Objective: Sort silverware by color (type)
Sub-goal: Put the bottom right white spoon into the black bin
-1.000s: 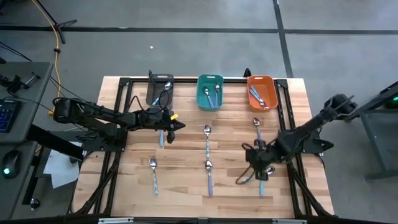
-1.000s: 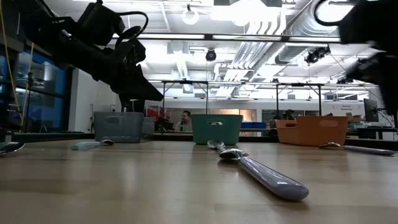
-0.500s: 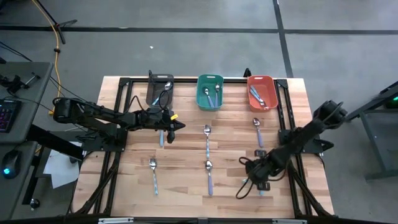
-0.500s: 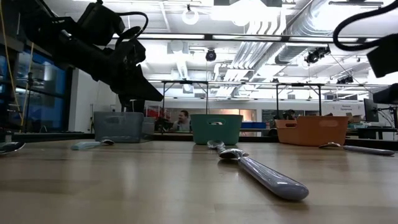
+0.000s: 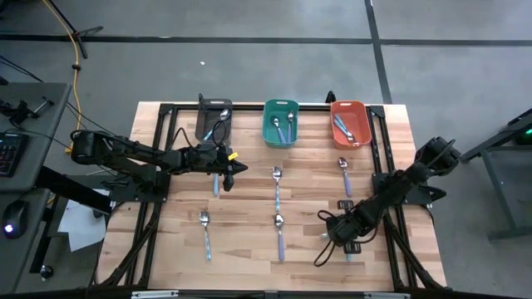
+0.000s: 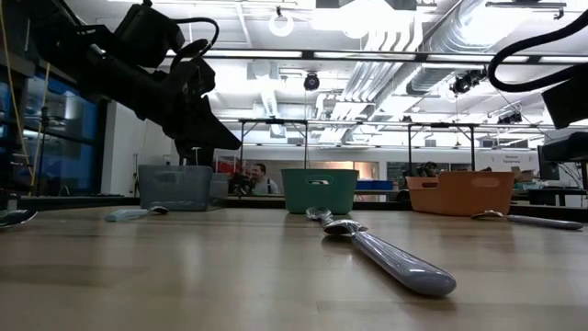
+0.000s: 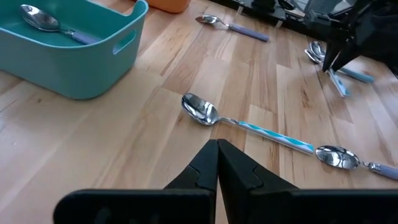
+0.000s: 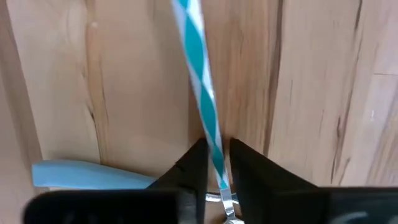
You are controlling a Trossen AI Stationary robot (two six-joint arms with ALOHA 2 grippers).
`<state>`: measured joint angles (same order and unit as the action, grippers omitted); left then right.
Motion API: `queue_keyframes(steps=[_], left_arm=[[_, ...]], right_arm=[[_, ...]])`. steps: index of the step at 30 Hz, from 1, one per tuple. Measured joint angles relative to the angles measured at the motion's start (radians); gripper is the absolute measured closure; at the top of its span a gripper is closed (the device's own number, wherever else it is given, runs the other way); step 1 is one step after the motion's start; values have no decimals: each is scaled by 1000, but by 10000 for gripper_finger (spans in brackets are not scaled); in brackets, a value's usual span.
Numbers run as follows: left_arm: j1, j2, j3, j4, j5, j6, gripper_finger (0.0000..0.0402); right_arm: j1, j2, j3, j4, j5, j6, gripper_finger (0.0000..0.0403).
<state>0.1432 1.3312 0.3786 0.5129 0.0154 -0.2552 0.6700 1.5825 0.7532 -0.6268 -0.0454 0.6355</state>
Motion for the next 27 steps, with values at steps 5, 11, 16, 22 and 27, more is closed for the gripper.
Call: queue_keyframes(steps=[5,11,16,22,27], left_arm=[[0,0,0,1,0,-50,401],[0,8,0,-1,29,-152,401],[-2,23,1,18,35,-146,398],[18,91,1,79,90,-101,375],[93,168,0,179,285,-156,346]], right_arm=[[-3,-3,17,-26,1,-16,397],[-22,2,109,-116,-8,-53,398],[-78,1,188,-178,58,-126,400],[-226,0,252,-188,187,-348,401],[-403,0,292,-134,253,-655,402]])
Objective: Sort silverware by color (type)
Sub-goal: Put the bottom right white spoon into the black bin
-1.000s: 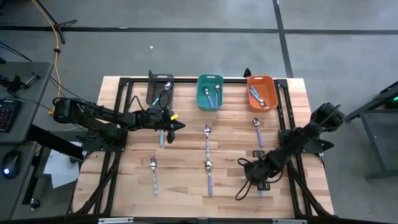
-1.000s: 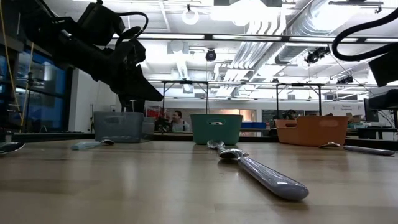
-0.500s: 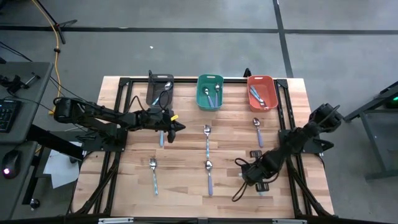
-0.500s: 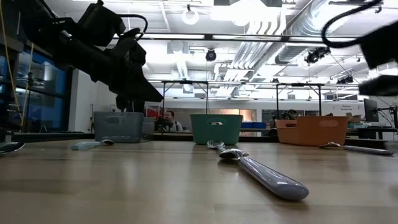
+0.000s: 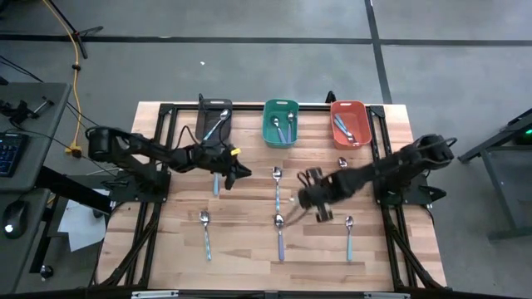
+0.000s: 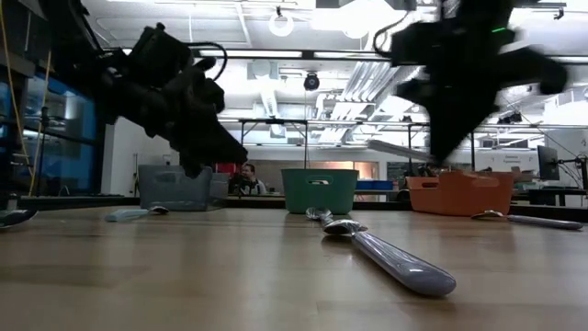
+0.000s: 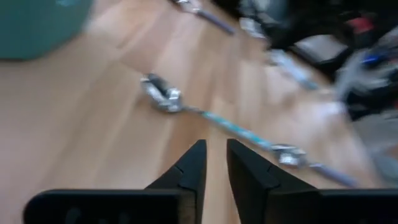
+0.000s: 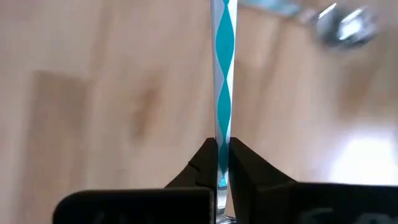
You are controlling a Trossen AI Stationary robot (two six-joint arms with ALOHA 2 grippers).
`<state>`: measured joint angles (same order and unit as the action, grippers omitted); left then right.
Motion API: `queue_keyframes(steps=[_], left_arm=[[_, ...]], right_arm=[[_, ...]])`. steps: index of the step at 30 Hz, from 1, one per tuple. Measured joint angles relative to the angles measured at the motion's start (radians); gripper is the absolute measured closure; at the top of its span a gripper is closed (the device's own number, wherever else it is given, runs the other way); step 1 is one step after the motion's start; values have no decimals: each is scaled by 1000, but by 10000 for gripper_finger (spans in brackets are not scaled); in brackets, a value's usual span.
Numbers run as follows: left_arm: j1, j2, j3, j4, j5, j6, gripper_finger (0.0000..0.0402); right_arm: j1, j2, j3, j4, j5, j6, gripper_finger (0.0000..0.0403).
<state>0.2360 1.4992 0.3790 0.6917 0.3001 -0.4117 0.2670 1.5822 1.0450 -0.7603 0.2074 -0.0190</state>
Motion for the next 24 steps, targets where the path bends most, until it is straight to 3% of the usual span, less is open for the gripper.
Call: queue_keyframes(steps=[4,7,15,24], left_arm=[[56,53,15,81,187,-116,319],[59,80,43,86,243,-178,296],[20,160,142,81,251,-279,228],[-8,262,239,16,278,-347,191]], right_arm=[[-137,6,50,40,1,-241,402],[-204,29,95,55,8,-380,402],[-240,172,195,59,45,-640,402],[-233,247,272,116,82,-743,402]])
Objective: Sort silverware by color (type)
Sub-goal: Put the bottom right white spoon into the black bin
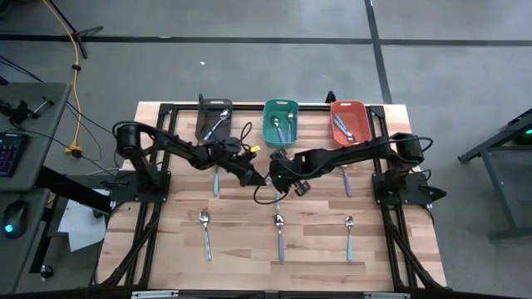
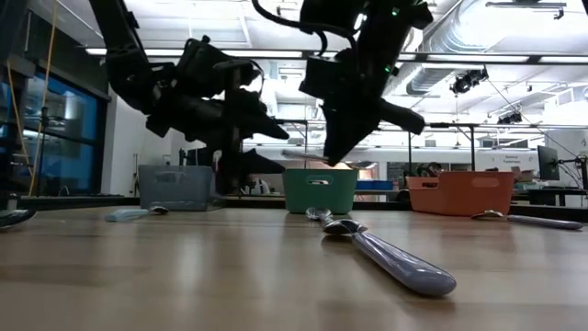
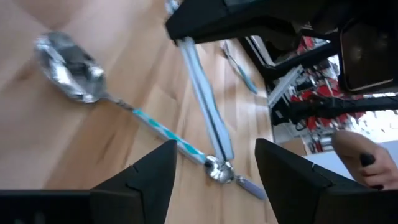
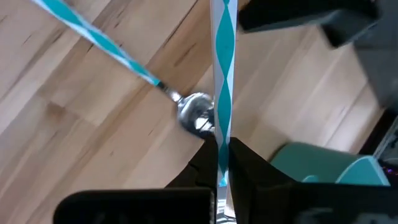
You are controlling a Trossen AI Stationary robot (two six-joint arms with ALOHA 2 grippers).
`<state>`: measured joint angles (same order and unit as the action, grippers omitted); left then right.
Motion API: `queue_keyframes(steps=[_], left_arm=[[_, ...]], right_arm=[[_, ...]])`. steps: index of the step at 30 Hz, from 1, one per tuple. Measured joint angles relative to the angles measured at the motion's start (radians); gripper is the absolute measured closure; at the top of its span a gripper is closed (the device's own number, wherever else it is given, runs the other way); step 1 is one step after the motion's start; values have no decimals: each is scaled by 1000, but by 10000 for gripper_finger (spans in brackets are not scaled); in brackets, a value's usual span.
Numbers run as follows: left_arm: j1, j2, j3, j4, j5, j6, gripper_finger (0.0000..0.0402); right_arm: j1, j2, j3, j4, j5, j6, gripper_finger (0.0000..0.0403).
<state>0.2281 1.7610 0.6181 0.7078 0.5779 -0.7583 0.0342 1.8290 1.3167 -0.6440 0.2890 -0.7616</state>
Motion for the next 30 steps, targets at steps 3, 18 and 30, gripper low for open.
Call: queue_keyframes(steps=[3,18,30], left_arm=[[-8,17,23,-1,7,0,190],[-6,26,48,-15,25,50,298],[17,24,49,-56,24,143,378]], right_arm=[[0,0,0,34,0,-30,402],[-1,0,0,93,-3,-63,402],[22,-2,0,138,34,-11,363]])
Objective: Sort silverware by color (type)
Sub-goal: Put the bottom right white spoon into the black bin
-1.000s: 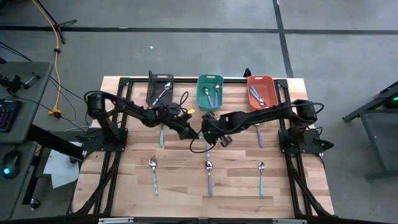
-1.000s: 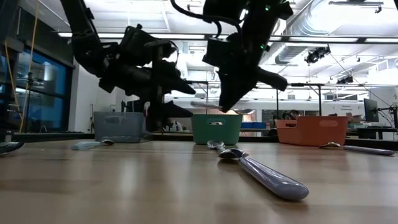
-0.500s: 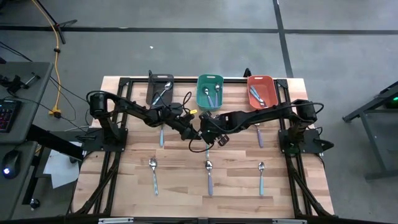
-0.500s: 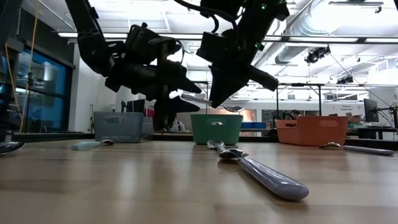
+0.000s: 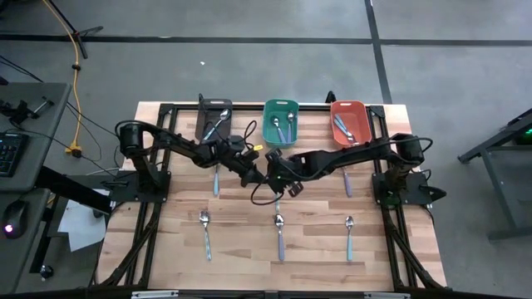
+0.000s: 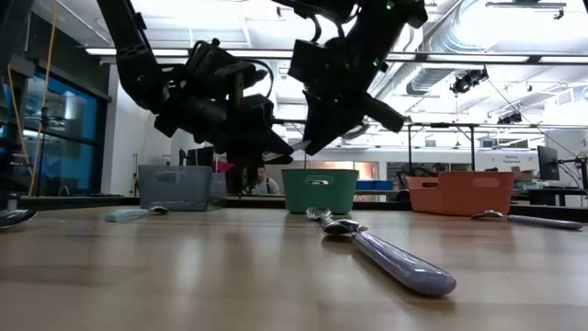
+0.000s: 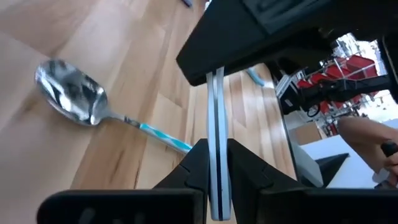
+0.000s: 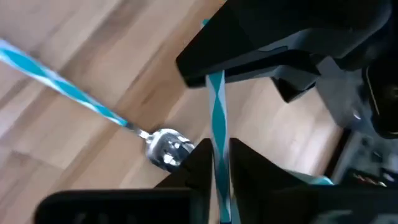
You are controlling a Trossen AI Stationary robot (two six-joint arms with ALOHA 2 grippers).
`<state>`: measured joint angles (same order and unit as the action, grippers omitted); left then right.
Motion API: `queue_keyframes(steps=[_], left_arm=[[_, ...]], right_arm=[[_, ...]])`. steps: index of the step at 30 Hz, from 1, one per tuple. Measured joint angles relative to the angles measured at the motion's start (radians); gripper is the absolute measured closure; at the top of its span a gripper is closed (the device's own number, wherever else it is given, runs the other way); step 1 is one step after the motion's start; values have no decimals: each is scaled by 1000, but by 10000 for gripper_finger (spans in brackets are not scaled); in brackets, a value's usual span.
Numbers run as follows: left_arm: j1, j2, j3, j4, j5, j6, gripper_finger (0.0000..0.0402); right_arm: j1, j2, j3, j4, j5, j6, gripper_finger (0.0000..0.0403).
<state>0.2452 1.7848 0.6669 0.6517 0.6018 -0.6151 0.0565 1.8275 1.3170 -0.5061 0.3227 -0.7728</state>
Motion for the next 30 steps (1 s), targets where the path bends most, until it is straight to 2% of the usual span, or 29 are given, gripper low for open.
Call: queue_keyframes(steps=[7,10,14,20,24,30], left_arm=[[42,0,0,-9,-3,40,378],[82,-2,-1,-39,-4,72,378],[152,-50,-1,-136,-36,154,378],[235,-248,-2,-346,-132,291,378],[267,-425,-1,-534,-229,315,378],[317,-645,-1,-907,-430,323,378]], right_arm=[[23,-2,30,5,158,44,308],[25,-26,37,-6,181,73,306],[23,-95,17,-11,177,135,332],[22,-238,-97,46,165,214,396],[22,-331,-208,123,159,284,393],[22,-438,-376,272,159,348,400]])
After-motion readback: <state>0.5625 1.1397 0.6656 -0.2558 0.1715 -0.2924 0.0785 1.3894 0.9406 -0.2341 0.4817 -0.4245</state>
